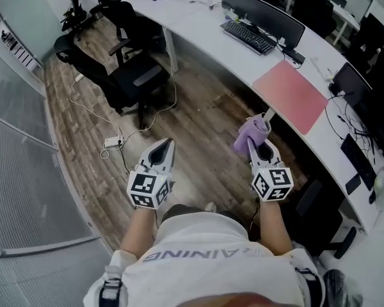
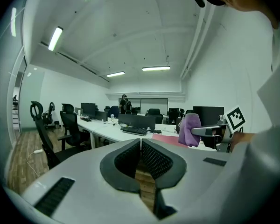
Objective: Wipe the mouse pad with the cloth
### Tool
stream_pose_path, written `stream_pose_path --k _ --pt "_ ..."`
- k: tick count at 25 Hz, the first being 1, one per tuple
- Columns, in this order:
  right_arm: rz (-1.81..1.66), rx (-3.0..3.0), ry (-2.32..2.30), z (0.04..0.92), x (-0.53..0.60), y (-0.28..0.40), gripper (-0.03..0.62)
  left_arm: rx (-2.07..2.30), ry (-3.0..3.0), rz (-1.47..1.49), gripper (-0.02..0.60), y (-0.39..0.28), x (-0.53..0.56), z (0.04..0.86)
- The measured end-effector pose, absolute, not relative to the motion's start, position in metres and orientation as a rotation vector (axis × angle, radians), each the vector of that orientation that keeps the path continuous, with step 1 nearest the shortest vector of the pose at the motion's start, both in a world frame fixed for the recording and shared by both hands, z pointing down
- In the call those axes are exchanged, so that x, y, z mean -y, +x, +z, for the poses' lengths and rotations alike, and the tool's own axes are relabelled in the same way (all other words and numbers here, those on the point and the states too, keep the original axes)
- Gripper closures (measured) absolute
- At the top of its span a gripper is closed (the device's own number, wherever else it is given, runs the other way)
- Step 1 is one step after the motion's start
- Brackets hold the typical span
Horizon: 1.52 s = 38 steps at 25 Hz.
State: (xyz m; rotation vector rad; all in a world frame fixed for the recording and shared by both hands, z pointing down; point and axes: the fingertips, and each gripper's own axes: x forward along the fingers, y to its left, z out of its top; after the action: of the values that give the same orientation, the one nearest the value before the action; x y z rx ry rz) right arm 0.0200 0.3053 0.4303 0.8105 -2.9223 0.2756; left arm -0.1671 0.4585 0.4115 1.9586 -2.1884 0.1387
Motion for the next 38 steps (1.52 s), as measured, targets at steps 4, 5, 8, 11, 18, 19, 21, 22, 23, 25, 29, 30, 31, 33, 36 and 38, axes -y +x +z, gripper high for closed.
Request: stream_pose_path --k 4,5,8,11,18,19,21,22,23,25,29,30,31,33,36,38 --pt "0.307 2.889 0.883 0.439 -0.281 0.042 0.493 2.129 2.006 0.157 0.549 -0.155 -0.425 0.416" --pt "0.317 2.880 0.904 0.441 -0.274 0.048 0.493 2.115 2.020 0.161 0.549 -0.151 -0.416 0.416" --pt "0.337 2.854 0.966 0.444 -0.256 0.064 0.493 2.062 2.067 0.170 0.549 -0.142 -0.386 0.418" --pt "0.330 2.828 1.032 0.445 -0.238 0.077 0.493 1.998 2.115 0.177 0.549 -0.134 -0.355 0.424" --pt "0.307 2.747 1.223 0.440 -0.183 0.094 0.493 1.886 2.250 0.158 0.549 -0.135 -0.272 0.418" --pt "0.301 2.737 1.243 0.438 -0.175 0.092 0.493 1.873 2.261 0.154 0.549 -0.139 -0.260 0.417" --pt "0.298 2.713 1.283 0.436 -0.159 0.091 0.493 1.840 2.285 0.151 0.549 -0.144 -0.237 0.416" --pt "0.304 2.700 1.302 0.436 -0.150 0.091 0.493 1.821 2.299 0.152 0.549 -0.145 -0.225 0.416" --pt "0.311 2.689 1.321 0.436 -0.142 0.089 0.493 1.802 2.312 0.155 0.549 -0.148 -0.214 0.416" --pt "0.324 2.669 1.357 0.436 -0.127 0.084 0.493 1.767 2.334 0.160 0.549 -0.154 -0.192 0.416" --pt "0.333 2.629 1.409 0.438 -0.102 0.070 0.493 1.701 2.368 0.162 0.549 -0.170 -0.154 0.419" --pt "0.337 2.618 1.423 0.440 -0.095 0.066 0.493 1.686 2.376 0.161 0.549 -0.175 -0.145 0.420" --pt "0.340 2.608 1.436 0.441 -0.089 0.062 0.493 1.674 2.383 0.160 0.549 -0.180 -0.136 0.421" --pt "0.339 2.592 1.459 0.442 -0.076 0.051 0.493 1.653 2.400 0.154 0.549 -0.192 -0.118 0.422" --pt "0.334 2.570 1.494 0.443 -0.059 0.034 0.493 1.618 2.418 0.149 0.549 -0.210 -0.094 0.427" --pt "0.328 2.556 1.514 0.444 -0.049 0.024 0.493 1.594 2.428 0.145 0.549 -0.220 -0.079 0.430"
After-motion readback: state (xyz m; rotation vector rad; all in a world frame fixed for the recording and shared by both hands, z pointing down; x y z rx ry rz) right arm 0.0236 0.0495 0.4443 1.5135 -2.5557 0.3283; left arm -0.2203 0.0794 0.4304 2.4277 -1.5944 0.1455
